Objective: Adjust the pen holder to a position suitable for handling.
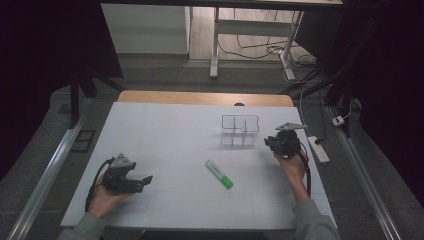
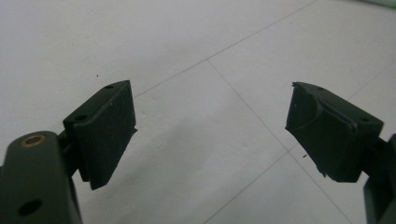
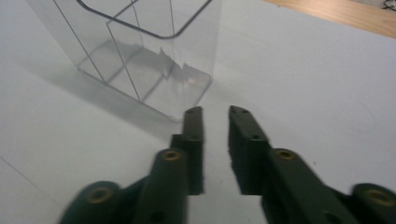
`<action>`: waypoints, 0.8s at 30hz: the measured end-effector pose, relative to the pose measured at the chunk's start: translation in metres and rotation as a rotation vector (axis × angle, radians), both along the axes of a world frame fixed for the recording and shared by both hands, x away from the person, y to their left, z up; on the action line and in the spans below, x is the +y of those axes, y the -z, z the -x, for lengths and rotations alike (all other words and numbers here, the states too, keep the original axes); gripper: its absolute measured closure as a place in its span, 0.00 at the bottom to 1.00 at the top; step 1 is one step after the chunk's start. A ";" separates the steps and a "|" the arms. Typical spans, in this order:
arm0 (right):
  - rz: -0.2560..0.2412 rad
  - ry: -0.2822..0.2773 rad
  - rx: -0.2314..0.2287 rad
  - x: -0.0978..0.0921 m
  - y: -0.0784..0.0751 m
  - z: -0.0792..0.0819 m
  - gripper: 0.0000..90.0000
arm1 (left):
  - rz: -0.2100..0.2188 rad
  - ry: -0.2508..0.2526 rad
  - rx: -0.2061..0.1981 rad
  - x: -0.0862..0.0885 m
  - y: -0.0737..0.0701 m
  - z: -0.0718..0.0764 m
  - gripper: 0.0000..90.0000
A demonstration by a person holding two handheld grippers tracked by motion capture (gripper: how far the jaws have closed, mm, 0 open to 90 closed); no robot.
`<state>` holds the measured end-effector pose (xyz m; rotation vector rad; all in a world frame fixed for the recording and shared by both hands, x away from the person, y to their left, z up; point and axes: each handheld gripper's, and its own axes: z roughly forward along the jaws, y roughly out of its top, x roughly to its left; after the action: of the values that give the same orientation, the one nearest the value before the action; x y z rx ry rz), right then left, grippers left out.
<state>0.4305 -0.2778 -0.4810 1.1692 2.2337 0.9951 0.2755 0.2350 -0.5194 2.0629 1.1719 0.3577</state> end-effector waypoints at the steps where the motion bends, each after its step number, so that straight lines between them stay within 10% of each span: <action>1: 0.004 -0.009 -0.004 0.001 0.001 -0.001 0.97 | 0.000 0.000 0.000 0.000 0.000 0.000 0.17; 24: -0.034 0.013 0.038 0.015 0.013 -0.038 1.00 | -0.014 -0.001 0.003 0.000 0.002 -0.001 0.17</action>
<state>0.4689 -0.2632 -0.4943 1.2255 2.2440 1.0179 0.2764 0.2353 -0.5216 2.0757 1.1757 0.3641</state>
